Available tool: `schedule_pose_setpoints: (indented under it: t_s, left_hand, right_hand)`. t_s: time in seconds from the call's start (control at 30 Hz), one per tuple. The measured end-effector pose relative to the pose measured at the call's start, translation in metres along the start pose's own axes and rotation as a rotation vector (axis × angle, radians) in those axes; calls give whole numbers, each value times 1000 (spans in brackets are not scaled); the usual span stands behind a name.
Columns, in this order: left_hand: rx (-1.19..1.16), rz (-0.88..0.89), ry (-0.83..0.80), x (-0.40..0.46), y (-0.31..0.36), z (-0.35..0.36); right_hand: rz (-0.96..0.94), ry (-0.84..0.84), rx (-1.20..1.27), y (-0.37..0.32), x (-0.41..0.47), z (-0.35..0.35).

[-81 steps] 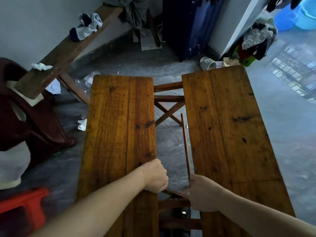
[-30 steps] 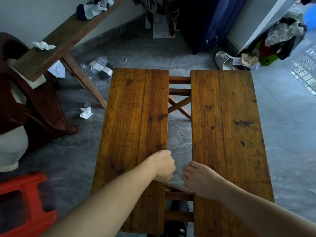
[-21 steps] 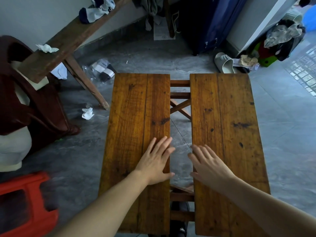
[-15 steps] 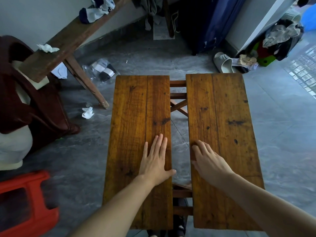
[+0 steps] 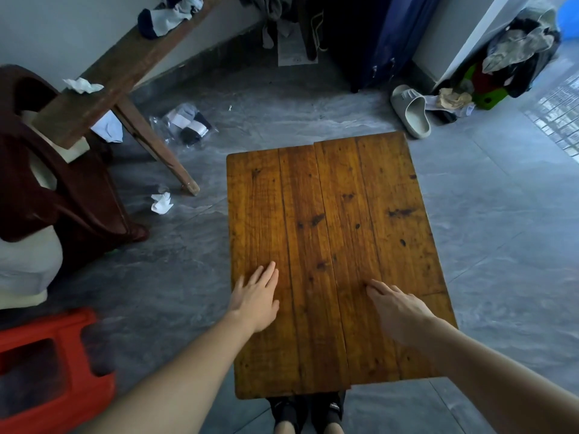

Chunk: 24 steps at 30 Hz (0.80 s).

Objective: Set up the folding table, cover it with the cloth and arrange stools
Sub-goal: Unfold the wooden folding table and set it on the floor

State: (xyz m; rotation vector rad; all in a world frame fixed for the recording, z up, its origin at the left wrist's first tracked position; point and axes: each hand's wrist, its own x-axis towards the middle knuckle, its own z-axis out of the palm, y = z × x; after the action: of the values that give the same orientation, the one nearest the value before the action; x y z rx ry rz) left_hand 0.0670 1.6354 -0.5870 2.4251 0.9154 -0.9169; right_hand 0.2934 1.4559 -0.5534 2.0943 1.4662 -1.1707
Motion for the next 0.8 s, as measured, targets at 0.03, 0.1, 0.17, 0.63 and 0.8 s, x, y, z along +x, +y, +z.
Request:
schedule_pose_setpoints:
  t_s: [0.03,0.1,0.17,0.63,0.8]
  left_hand:
    - [-46,-16,41,1,1,2]
    - [-182,-102,140,3,3,7]
    - [-354,-272,202,4,4,11]
    - [-1116,-759,305,55,-30,-2]
    - [-1288,-759,278,68,-41,-7]
  right_hand:
    - [17,4,21,1,0,0]
    - [66,41,63,3,-1,0]
    - [130,80,73,8,-2,-3]
    - [534,342,324,44,47,-3]
    - [660,344,511,68,51,-3]
